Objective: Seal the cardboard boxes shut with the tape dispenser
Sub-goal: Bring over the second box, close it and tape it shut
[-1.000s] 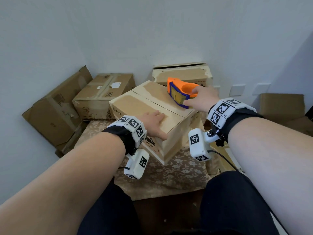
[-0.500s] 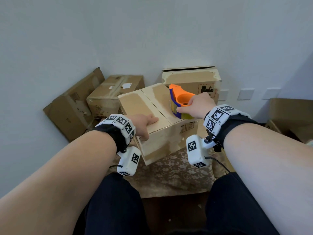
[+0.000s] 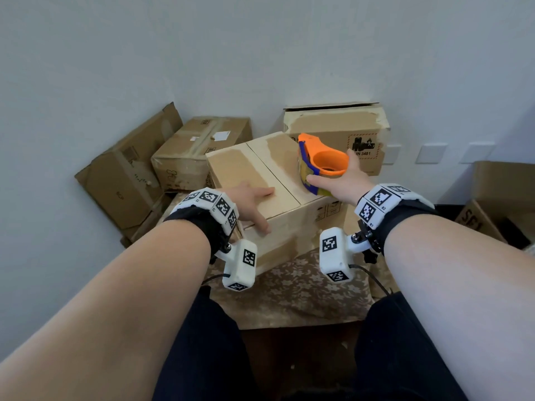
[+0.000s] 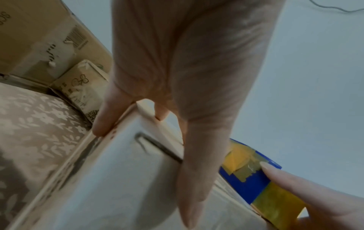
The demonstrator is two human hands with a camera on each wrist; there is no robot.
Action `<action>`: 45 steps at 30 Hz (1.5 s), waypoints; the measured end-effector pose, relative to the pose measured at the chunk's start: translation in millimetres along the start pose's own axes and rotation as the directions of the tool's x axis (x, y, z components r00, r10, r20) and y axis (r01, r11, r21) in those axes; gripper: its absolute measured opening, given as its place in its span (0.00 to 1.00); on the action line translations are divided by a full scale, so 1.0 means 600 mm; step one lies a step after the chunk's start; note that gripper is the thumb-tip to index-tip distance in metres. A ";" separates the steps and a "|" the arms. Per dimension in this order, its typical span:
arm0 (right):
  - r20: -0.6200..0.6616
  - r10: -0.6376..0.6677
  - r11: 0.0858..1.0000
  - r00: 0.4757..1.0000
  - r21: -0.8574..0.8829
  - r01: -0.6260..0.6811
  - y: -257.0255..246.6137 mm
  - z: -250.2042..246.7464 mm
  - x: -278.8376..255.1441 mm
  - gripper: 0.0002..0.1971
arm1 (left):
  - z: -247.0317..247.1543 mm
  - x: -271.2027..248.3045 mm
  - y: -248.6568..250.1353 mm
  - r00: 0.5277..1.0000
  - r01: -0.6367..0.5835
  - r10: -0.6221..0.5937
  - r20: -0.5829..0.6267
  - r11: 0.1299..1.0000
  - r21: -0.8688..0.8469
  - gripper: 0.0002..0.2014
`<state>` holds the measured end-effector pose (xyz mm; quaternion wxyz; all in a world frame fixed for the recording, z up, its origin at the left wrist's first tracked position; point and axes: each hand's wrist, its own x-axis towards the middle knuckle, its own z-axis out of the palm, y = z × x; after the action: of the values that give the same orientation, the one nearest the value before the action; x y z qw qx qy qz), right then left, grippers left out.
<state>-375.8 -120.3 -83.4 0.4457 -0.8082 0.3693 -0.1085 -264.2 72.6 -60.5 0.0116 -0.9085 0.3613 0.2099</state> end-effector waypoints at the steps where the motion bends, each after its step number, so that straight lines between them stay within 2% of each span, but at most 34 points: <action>1: 0.003 -0.002 1.000 1.000 0.020 0.002 0.002 -0.001 0.001 0.60 | 0.001 0.000 -0.002 1.000 -0.001 0.001 0.002 1.000 -0.018 0.50; 9: 0.026 -0.028 0.999 0.999 0.042 0.027 0.013 -0.012 -0.009 0.61 | 0.008 -0.003 -0.005 1.000 0.005 -0.005 0.004 0.999 -0.051 0.51; 13: 0.032 0.003 1.000 0.999 0.026 -0.004 0.014 -0.018 -0.023 0.60 | 0.010 -0.009 -0.001 1.000 -0.005 0.005 -0.001 0.999 -0.038 0.51; 23: -0.052 0.047 0.995 0.998 -0.080 -0.051 0.022 -0.042 -0.063 0.61 | 0.013 -0.005 0.022 0.995 -0.084 0.081 -0.065 0.996 -0.041 0.45; 29: -0.069 0.052 0.995 0.996 -0.086 -0.058 0.004 -0.024 -0.052 0.55 | 0.024 0.012 0.014 0.991 -0.081 0.074 -0.113 0.995 -0.056 0.45; 32: -0.074 0.063 0.991 0.995 -0.114 -0.071 -0.004 -0.021 -0.036 0.52 | 0.024 0.023 0.008 0.993 -0.065 0.060 -0.105 0.997 -0.045 0.46; 37: -0.086 0.074 0.979 0.994 -0.185 -0.089 -0.023 -0.003 -0.022 0.53 | 0.010 0.035 -0.009 0.997 -0.062 0.061 -0.052 0.998 -0.023 0.46; 42: -0.115 0.035 0.969 0.993 -0.238 -0.061 -0.035 0.029 -0.019 0.50 | -0.002 0.033 -0.030 0.997 -0.054 0.055 -0.045 0.998 0.014 0.44; 45: -0.104 0.062 0.962 0.993 -0.260 -0.088 -0.041 0.030 -0.019 0.52 | 0.000 0.038 -0.037 0.998 -0.040 0.041 -0.043 0.999 0.023 0.44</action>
<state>-362.4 -92.8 -72.3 0.3196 -0.8398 0.4315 -0.0795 -234.9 73.9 -72.3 0.0096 -0.9050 0.3822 0.1864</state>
